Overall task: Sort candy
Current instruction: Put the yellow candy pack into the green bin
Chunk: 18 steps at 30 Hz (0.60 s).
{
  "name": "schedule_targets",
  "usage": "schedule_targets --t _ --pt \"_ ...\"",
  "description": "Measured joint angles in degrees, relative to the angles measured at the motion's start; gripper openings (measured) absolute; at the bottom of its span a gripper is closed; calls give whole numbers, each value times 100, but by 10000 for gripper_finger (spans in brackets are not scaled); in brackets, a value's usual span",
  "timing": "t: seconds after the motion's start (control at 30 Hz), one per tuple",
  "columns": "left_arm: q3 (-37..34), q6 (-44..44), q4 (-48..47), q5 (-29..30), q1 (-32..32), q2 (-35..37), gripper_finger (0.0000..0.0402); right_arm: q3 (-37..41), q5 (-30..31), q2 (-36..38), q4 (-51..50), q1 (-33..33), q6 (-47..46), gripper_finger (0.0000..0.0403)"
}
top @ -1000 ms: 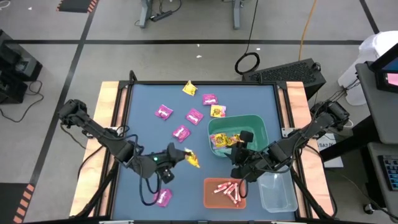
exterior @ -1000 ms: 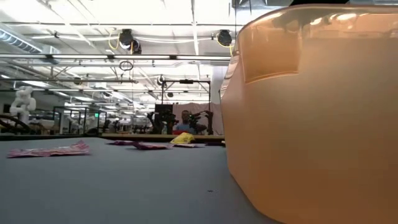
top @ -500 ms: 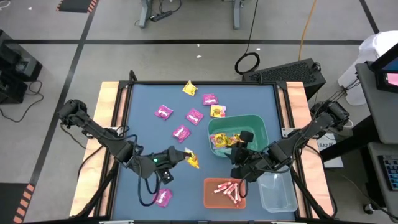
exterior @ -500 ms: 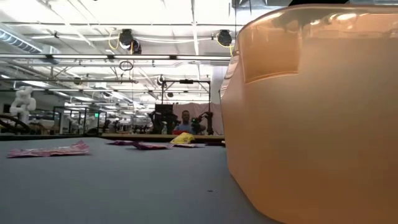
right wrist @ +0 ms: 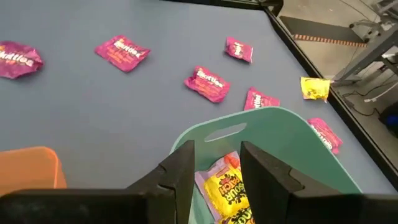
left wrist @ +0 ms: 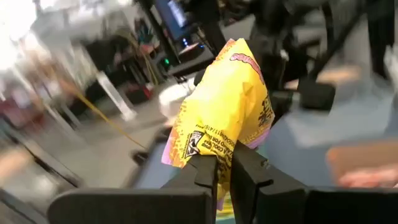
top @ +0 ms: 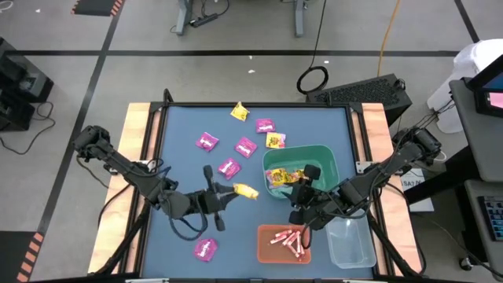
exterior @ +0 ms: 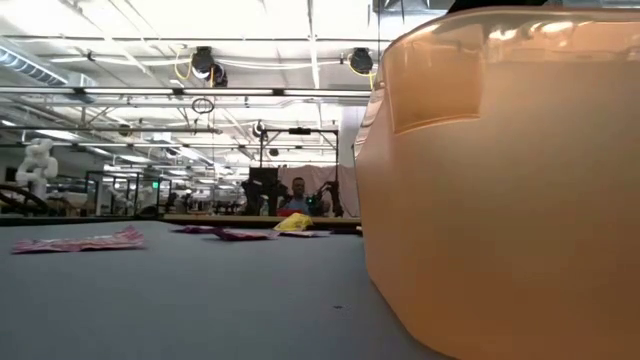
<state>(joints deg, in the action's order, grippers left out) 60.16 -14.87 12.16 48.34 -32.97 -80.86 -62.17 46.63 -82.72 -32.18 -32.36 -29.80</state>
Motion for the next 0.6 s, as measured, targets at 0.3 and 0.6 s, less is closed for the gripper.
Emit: schedule_targets --t 0.3,0.6 --pt "0 3087 -19 -100 -9 0 25 0 -4 0 52 -12 -329 118" --pt "0 1181 -262 -134 79 0 25 9 881 -142 543 -351 -4 119"
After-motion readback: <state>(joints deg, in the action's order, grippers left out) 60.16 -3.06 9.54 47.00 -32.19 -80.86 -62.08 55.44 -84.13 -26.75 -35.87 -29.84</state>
